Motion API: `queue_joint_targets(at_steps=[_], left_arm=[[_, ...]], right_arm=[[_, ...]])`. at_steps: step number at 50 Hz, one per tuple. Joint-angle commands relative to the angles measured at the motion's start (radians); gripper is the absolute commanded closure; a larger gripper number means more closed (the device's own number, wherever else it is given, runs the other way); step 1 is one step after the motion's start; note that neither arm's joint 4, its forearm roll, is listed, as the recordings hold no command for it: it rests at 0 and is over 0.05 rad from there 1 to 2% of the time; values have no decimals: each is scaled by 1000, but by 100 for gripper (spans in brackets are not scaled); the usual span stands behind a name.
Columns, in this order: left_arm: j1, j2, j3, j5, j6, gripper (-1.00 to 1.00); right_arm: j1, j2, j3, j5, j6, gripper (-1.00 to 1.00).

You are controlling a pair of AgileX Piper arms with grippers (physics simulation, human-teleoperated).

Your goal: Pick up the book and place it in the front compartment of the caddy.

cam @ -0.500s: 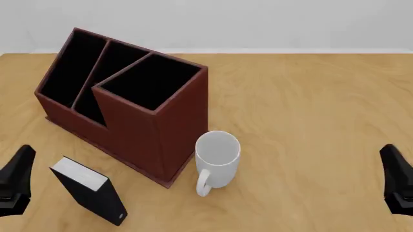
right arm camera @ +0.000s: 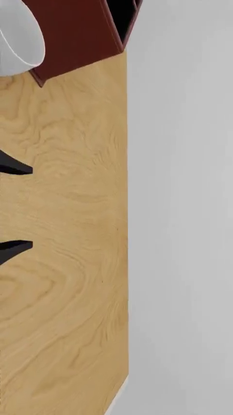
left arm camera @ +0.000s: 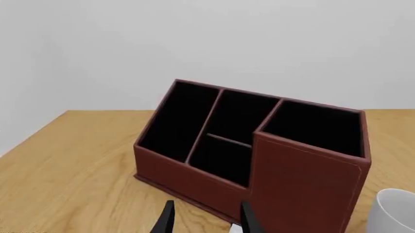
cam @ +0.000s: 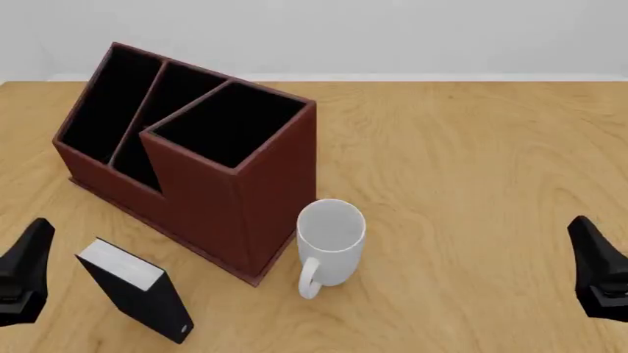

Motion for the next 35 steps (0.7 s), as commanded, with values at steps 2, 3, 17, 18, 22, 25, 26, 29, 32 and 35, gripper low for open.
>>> queue_joint_targets(at_steps=[2, 3, 17, 18, 22, 25, 26, 29, 32, 35], left_arm=[[19, 30, -5, -19, 3, -100], [20, 32, -7, -19, 2, -100], [58, 99, -38, -42, 12, -100], [59, 126, -38, -61, 19, -100], [116, 175, -41, -111, 25, -100], [93, 219, -40, -144, 37, -100], [110, 252, -41, -163, 43, -100], [100, 371, -52, -218, 62, -100], [107, 331, -60, -189, 60, -100], [110, 316, -75, -162, 52, -100]], right_arm=[[10, 241, -20, -120, 46, -100], [9, 211, -27, -93, 33, -100], [53, 221, -105, 9, -31, -100], [94, 224, -114, 19, -31, -100], [143, 181, -150, 89, -15, -100], [165, 129, -179, 143, -26, -100], [159, 127, -189, 157, -39, -100], [206, 110, -219, 191, -43, -100], [247, 127, -234, 194, -40, -100], [302, 149, -269, 214, -32, -100]])
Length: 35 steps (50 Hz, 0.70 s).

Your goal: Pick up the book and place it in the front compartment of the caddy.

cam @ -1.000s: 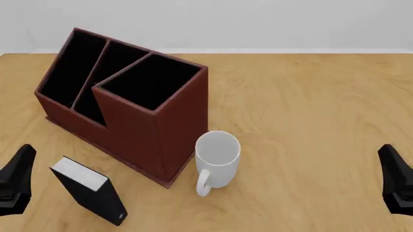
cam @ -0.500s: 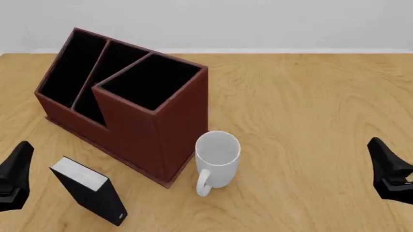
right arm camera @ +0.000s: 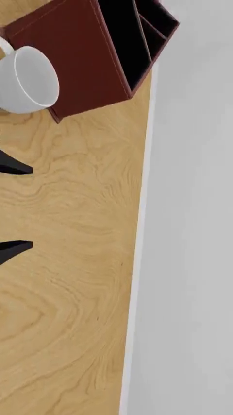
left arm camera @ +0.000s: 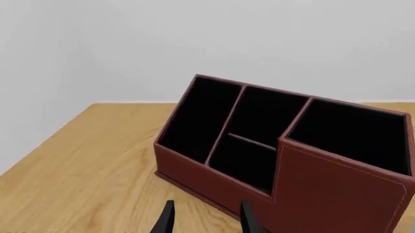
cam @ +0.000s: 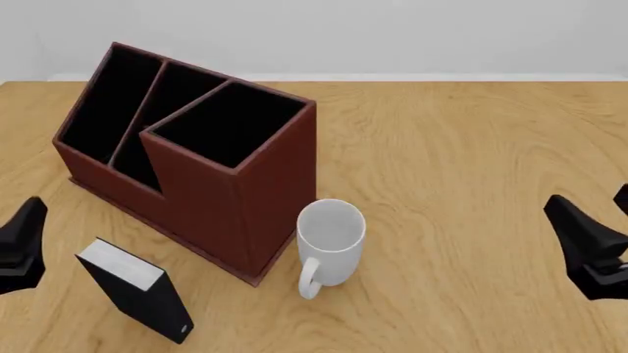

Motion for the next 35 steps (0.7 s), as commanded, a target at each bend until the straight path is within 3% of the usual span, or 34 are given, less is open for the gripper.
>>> queue_joint_targets(at_steps=[1, 8, 17, 35], left_arm=[[26, 53, -32, -7, 14, -100], [26, 20, -47, 35, 5, -100], [33, -12, -61, 72, -1, -100], [131, -166, -218, 299, -10, -100]], right_arm=[[145, -7, -99, 95, -16, -100], [224, 13, -153, 132, -60, -100], [331, 61, -227, 171, -70, -100], [485, 204, -272, 123, -84, -100]])
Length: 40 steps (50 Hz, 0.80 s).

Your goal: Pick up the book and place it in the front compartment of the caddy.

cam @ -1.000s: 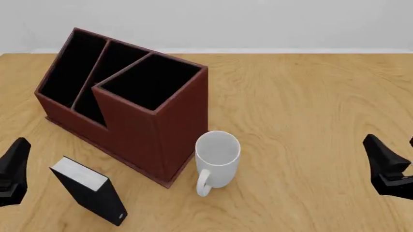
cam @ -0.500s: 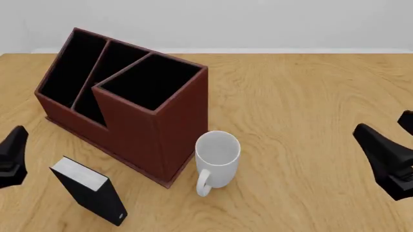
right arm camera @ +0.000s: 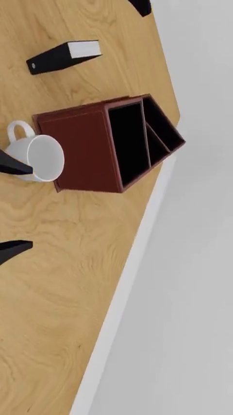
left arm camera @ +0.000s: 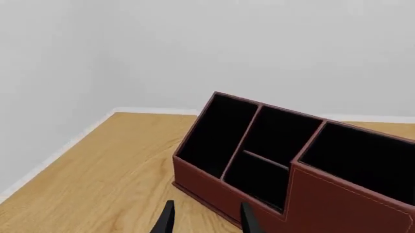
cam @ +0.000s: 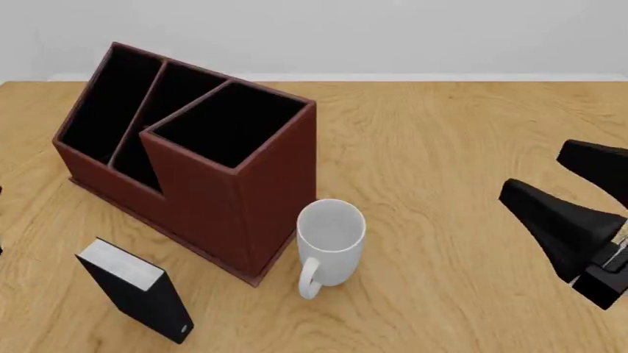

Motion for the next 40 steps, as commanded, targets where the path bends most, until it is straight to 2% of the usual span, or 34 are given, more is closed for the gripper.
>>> queue_joint_targets(at_steps=[1, 14, 40], left_arm=[[59, -81, -90, 123, -2, -100], [128, -123, -169, 199, -2, -100], [181, -103, -200, 206, -22, -100]], right_arm=[[103, 83, -36, -18, -10, -100], [191, 211, -51, -82, 8, -100], [393, 442, -238, -60, -8, -100]])
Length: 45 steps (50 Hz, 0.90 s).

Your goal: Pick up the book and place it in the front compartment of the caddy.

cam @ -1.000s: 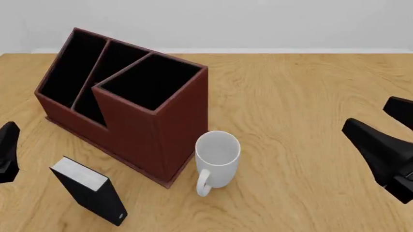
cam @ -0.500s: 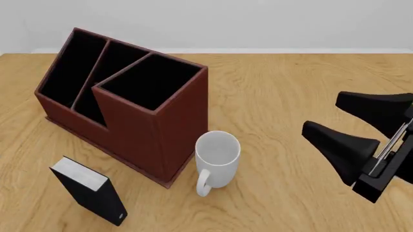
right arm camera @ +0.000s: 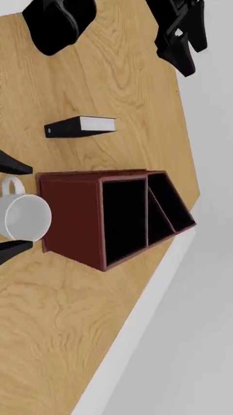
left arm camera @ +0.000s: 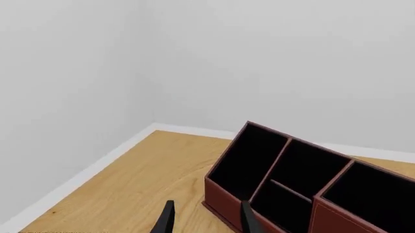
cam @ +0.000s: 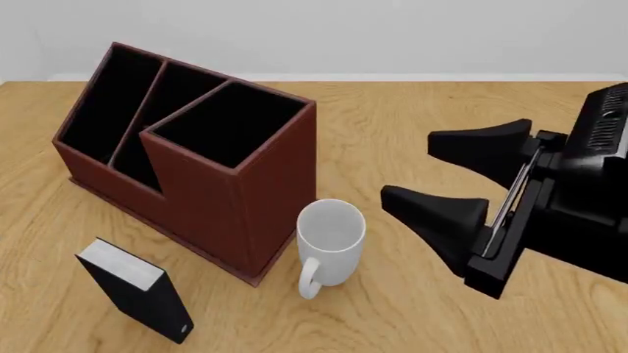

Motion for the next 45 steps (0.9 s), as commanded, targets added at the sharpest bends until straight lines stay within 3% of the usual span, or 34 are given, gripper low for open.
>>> queue_joint_targets(at_steps=[1, 13, 45], left_arm=[[21, 9, -13, 3, -11, -100], [26, 12, -26, 12, -21, -100], [62, -22, -53, 42, -54, -100]], right_arm=[[86, 90, -82, 18, -10, -100], [164, 191, -150, 20, -2, -100], [248, 498, -280, -63, 6, -100]])
